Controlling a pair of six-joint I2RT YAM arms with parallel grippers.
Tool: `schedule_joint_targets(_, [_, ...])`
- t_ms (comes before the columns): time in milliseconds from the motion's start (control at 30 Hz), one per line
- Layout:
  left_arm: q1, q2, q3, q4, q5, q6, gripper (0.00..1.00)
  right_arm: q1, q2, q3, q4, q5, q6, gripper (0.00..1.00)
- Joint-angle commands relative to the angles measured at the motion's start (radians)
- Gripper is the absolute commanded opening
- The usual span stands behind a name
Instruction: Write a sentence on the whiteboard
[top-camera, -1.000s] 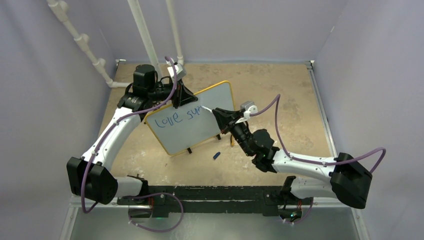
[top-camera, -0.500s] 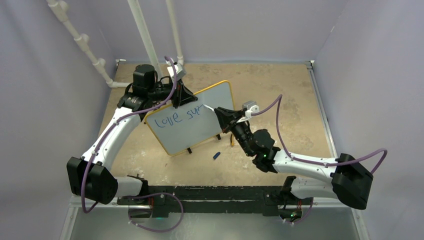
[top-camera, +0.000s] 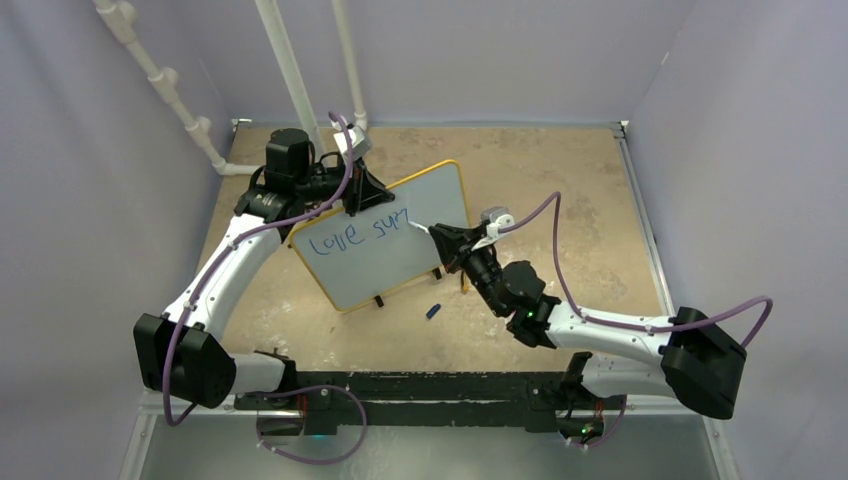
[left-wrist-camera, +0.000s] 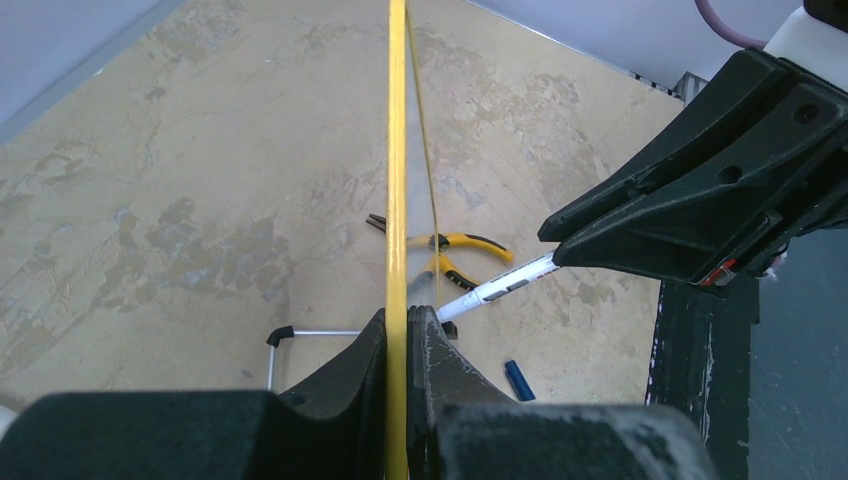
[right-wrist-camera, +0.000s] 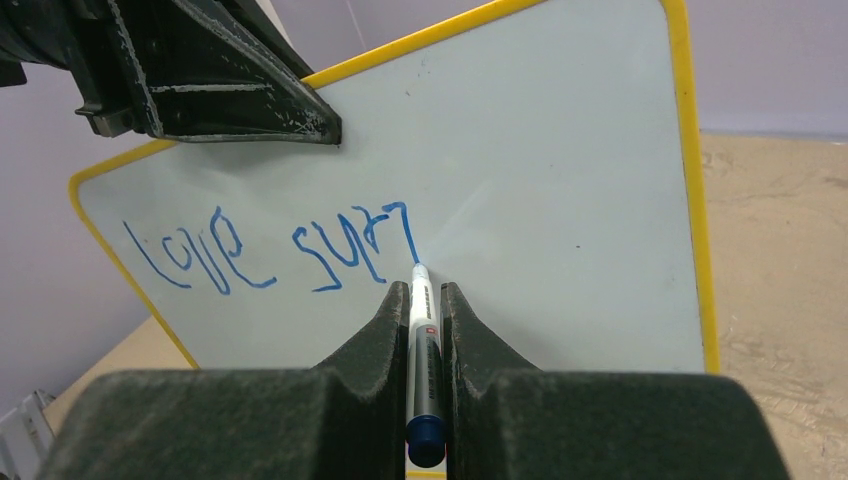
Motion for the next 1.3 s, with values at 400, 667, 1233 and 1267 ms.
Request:
schedule_joint_targets(400, [-0.004,0.036,-0.051,-0.081,0.039,0.028,0.0,-0.002,0.007,0.021,0.119,0.044,-0.029,0.0])
schedule_joint_targets(667, [-0.003,0.037,-0.051,-0.081,0.039,0.027,0.0,-0.002,0.011,0.015,0.114,0.095,-0.025,0.0])
schedule_joint_targets(1233, [-0.001,0.038,-0.052,-0.079,0.039,0.027,0.0,-0.002,-0.05,-0.012,0.123,0.056,-0.02,0.0])
schedule_joint_targets(1267, [-0.001,0.038,-0.053,-0.079,0.039,0.027,0.0,-0.002,-0.045,-0.009,0.125,0.058,-0.023,0.0])
